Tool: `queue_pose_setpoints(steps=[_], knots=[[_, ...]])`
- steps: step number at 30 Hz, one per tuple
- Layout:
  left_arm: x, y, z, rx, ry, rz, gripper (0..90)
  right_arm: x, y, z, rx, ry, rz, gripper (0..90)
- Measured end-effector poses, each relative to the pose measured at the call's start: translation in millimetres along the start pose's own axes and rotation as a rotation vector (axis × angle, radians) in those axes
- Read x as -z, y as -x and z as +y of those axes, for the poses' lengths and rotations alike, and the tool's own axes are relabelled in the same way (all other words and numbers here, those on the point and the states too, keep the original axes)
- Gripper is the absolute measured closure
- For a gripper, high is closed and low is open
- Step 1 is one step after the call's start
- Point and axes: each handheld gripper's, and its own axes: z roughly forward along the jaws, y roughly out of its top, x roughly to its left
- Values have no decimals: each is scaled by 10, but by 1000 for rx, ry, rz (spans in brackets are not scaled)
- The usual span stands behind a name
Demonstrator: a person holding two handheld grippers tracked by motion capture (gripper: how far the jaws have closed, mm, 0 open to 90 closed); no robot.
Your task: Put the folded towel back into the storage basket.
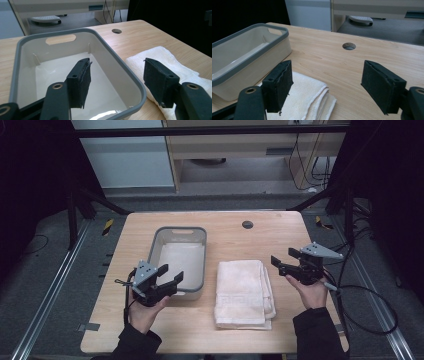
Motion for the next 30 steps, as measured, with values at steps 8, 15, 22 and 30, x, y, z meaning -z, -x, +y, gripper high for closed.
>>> queue_pose_setpoints(steps=[8,15,22,30], knots=[[-95,140,-23,-17,-11,-16,374,-61,-13,28,2,-5,-2,230],[-170,282,-46,-34,-24,-43,372,-117,-13,41,-7,1,-11,213],[-260,441,-81,-52,-42,-75,372,-199,-20,36,-16,-21,5,215],[-367,612,-140,-73,-70,-96,370,-269,-28,24,-5,-46,7,221]])
